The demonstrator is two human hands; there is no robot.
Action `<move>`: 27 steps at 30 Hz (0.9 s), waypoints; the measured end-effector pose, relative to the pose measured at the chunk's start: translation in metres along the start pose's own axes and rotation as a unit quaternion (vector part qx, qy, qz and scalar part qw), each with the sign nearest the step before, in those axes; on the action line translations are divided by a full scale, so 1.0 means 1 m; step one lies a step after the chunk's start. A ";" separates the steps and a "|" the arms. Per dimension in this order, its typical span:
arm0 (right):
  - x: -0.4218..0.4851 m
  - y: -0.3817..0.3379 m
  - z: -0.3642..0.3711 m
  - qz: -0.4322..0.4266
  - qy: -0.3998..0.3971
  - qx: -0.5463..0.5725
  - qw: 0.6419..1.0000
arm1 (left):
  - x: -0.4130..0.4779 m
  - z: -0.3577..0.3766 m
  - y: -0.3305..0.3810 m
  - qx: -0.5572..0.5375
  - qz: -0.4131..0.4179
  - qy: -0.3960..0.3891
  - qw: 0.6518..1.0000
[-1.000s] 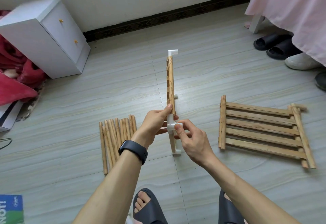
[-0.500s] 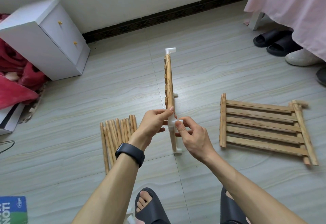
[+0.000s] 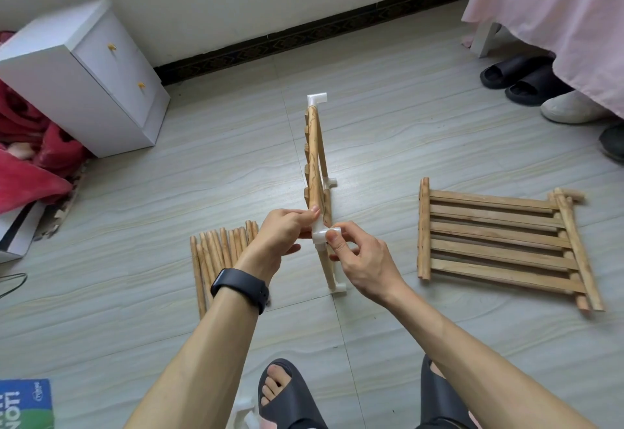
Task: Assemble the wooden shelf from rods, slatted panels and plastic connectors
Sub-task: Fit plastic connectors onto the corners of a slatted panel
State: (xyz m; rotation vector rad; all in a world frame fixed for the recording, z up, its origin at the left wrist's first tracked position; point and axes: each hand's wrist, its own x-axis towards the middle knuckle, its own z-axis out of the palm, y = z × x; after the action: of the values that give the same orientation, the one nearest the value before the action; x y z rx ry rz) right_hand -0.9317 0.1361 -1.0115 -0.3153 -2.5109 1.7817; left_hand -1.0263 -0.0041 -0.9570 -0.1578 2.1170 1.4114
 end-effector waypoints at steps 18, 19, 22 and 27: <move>0.009 0.003 0.001 0.004 0.015 0.023 1.000 | 0.003 0.011 -0.007 0.165 0.135 0.116 0.970; 0.010 0.004 0.001 0.005 0.013 0.030 0.999 | 0.004 0.011 -0.007 0.156 0.148 0.130 0.968; 0.012 0.005 0.002 0.005 0.010 0.040 0.999 | 0.007 0.013 -0.001 0.092 0.166 0.145 0.971; 0.014 0.004 0.014 0.002 -0.012 0.047 0.999 | 0.019 0.021 0.014 0.124 0.106 0.096 0.982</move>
State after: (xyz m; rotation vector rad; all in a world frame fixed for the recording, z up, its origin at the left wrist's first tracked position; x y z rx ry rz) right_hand -0.9474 0.1272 -1.0210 -0.2957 -2.4345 1.9086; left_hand -1.0396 0.0242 -0.9612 0.0318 2.5118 1.2754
